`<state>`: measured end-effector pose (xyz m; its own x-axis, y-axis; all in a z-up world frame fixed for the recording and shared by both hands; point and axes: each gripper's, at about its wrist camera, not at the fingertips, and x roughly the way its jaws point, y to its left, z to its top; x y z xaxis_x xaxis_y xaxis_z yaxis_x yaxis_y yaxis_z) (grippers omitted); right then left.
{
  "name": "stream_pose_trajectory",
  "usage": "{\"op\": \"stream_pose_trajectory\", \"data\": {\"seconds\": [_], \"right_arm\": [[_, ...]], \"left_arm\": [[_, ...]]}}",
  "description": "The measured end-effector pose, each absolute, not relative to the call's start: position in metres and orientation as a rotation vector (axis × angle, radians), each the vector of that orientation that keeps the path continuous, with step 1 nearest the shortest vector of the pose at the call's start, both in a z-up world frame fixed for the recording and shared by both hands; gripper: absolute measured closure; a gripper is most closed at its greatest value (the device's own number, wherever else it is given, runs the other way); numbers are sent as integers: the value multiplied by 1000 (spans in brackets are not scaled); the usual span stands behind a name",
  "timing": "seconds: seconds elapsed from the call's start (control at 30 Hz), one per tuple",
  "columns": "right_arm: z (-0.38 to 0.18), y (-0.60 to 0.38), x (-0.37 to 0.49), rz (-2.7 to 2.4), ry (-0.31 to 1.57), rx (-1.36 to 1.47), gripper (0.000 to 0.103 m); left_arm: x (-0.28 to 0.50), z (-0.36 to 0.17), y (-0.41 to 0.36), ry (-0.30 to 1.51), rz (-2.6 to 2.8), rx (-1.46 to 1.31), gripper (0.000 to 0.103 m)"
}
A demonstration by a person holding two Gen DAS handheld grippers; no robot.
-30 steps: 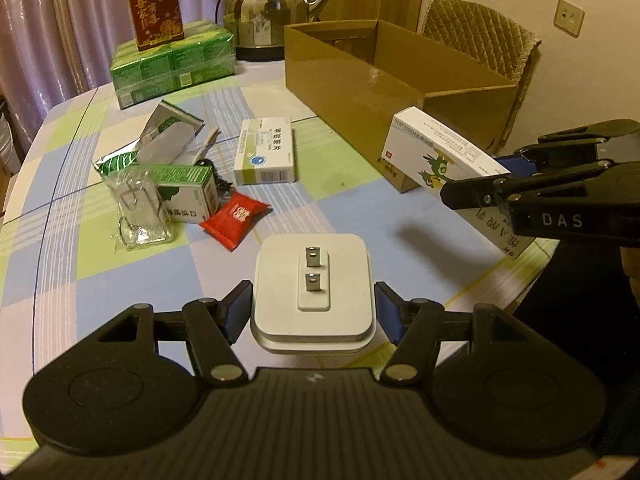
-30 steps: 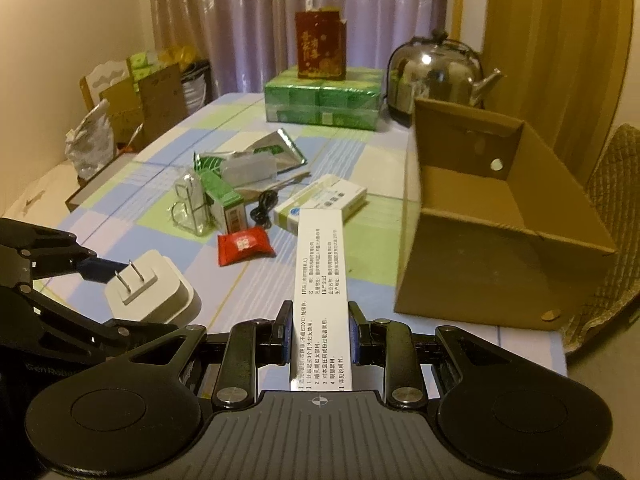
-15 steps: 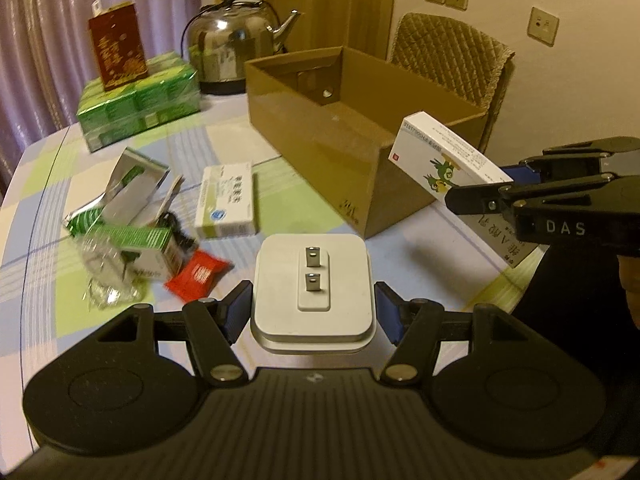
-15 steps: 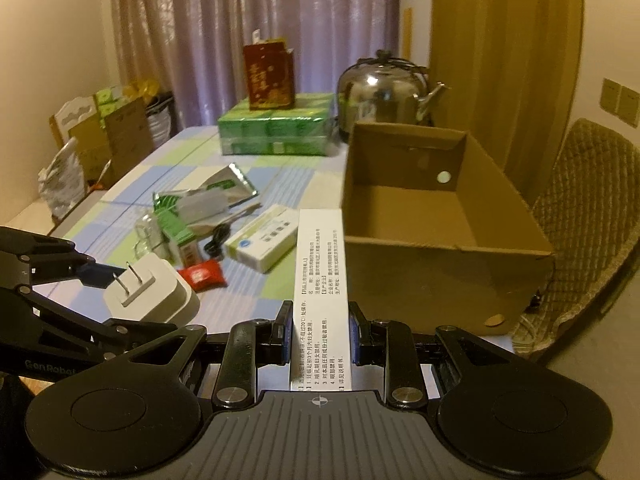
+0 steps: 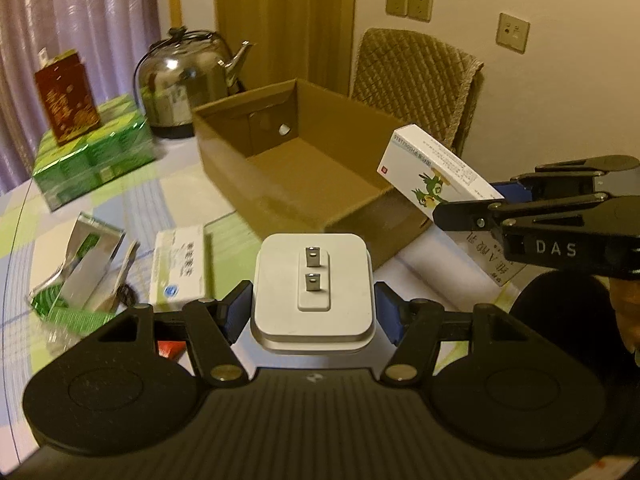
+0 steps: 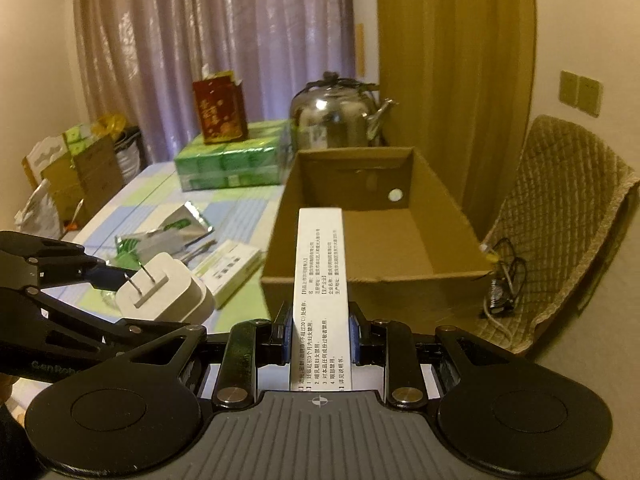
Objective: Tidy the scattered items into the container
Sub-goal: 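Carry the plug adapter and the white box in both grippers toward the cardboard box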
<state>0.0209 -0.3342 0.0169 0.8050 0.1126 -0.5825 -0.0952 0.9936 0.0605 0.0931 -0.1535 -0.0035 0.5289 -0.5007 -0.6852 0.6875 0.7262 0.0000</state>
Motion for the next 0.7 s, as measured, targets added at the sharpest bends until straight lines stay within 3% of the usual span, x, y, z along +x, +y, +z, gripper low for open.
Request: {"op": "stream_pose_trajectory", "data": {"seconds": [0.4,0.7], "right_arm": [[36,-372,37,48,583,29,80],[49,-393,95,52,567,14,80]], "left_arm": [[115,14,-200,660,-792,305,43],[158,26,-229,619,-816,343,43]]}}
